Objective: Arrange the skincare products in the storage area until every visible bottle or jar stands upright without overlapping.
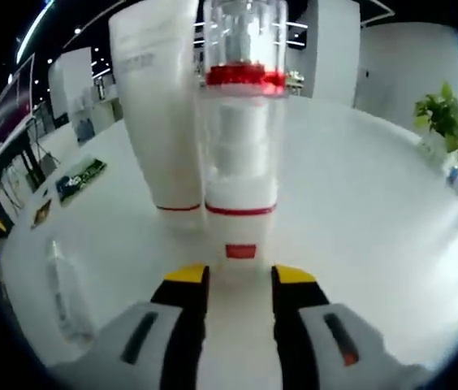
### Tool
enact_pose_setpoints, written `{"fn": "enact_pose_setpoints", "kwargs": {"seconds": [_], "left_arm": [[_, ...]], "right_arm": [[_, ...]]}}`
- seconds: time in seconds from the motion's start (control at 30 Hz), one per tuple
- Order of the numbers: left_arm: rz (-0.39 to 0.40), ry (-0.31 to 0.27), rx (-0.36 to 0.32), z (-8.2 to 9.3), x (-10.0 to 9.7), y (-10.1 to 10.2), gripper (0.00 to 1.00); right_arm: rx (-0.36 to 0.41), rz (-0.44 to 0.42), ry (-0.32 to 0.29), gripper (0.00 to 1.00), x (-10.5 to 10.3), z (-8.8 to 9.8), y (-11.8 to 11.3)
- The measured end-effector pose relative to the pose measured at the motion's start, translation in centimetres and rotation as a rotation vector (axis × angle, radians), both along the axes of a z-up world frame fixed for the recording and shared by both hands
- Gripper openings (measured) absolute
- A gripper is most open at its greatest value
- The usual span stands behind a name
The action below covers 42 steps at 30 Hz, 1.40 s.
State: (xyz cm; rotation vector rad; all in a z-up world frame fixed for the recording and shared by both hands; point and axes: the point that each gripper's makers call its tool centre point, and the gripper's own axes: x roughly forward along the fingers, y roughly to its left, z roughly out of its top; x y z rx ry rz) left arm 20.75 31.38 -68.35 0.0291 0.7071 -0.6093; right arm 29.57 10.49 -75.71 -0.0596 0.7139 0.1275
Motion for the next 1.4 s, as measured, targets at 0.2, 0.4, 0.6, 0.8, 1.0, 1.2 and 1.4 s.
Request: {"fn": "enact_pose_setpoints", "kwargs": {"seconds": [0.2, 0.4, 0.6, 0.8, 1.0, 1.2, 1.4], "left_arm": [[0.020, 0.029, 0.030, -0.9, 0.1, 0.7, 0.27], [0.057, 0.079, 0.005, -1.7, 0.0, 1.3, 0.28], [0.063, 0.114, -0.006, -2.4, -0.3, 1.4, 0.29], [0.034, 0.124, 0.068, -3.5, -0.6, 1.8, 0.29], [0.022, 0.135, 0.048, -3.8, -0.9, 1.5, 0.30], [-0.014, 0.130, 0.072, -4.2, -1.1, 1.2, 0.30], [-0.118, 0.132, 0.127, -5.2, -2.1, 0.4, 0.30]], "right_arm": [[0.300, -0.010, 0.120, 0.34, -4.2, 0.4, 2.7], [0.318, 0.238, 0.097, 0.35, -6.6, 2.1, 5.7], [0.215, 0.522, 0.045, 0.37, -7.4, 3.5, 10.9], [0.034, 0.779, 0.046, 0.41, -8.2, 2.5, 14.6], [-0.028, 0.824, 0.078, 0.35, -8.0, 1.1, 15.1], [-0.081, 0.885, 0.105, 0.21, -9.5, 0.8, 13.9], [-0.121, 1.071, 0.143, 0.21, -12.7, 0.7, 12.0]]}}
